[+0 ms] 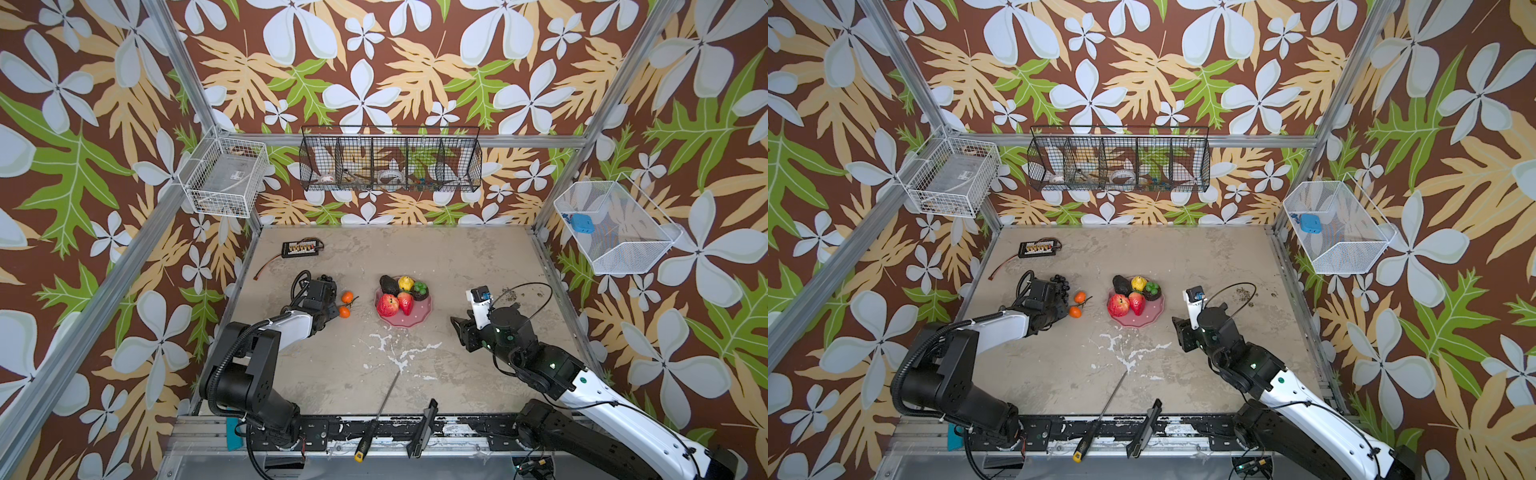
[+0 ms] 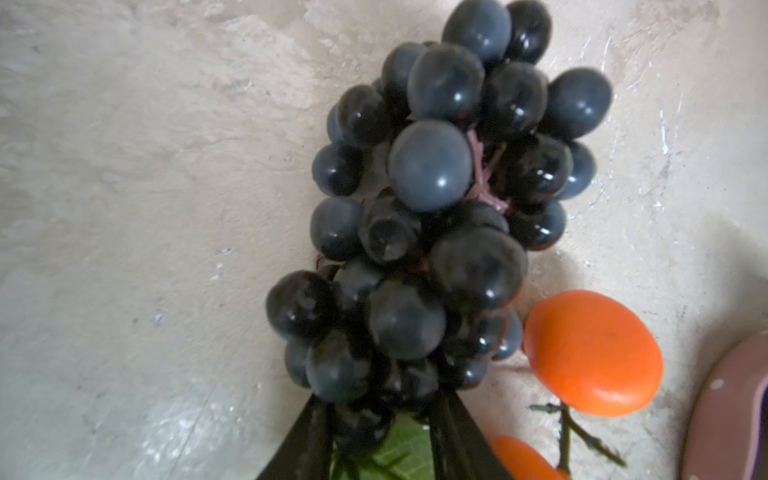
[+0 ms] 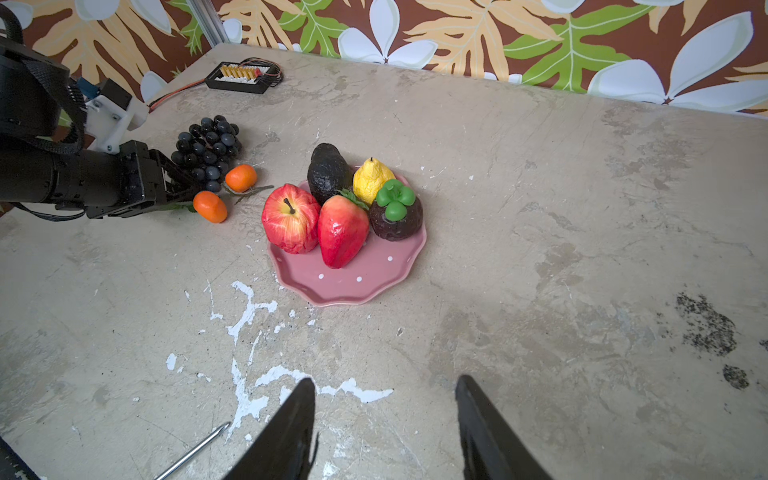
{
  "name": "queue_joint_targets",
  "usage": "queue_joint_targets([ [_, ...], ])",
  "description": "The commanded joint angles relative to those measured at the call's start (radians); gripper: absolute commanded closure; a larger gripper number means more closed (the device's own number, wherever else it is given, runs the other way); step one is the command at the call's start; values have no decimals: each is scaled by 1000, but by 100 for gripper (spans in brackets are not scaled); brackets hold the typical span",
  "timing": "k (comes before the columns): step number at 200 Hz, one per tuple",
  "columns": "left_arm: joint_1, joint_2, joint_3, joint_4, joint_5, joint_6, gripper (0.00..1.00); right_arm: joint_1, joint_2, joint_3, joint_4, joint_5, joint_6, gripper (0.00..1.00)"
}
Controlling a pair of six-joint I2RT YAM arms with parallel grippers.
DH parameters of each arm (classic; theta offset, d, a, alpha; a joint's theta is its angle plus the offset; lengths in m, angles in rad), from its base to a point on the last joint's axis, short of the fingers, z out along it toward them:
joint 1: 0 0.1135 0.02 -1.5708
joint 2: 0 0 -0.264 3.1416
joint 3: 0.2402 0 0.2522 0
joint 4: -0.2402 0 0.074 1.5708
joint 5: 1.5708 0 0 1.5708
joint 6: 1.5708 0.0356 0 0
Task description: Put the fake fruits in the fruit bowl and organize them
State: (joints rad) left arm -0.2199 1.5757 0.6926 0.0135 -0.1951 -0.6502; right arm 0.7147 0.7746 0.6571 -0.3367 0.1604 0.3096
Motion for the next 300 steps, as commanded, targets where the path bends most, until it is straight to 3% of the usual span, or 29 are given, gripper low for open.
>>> queue_joint_targets([
  [1, -2, 21, 16, -46, -50, 14, 69, 1, -1, 5, 11, 5, -1, 46],
  [34, -5, 38, 1, -43, -51, 18, 70, 1, 0, 4, 15, 7, 0, 46],
  [79, -6, 40, -7, -21, -32, 5, 87, 1, -6, 4, 11, 11, 0, 46],
  [141, -5, -80, -32, 11, -20, -30, 100, 0, -4, 5, 12, 13, 0, 46],
  [238, -5, -331, -42, 3, 19, -58, 100, 1, -4, 5, 11, 12, 0, 46],
  [300, -5, -410, -5, -34, 81, -62, 100, 1, -3, 7, 8, 13, 0, 46],
])
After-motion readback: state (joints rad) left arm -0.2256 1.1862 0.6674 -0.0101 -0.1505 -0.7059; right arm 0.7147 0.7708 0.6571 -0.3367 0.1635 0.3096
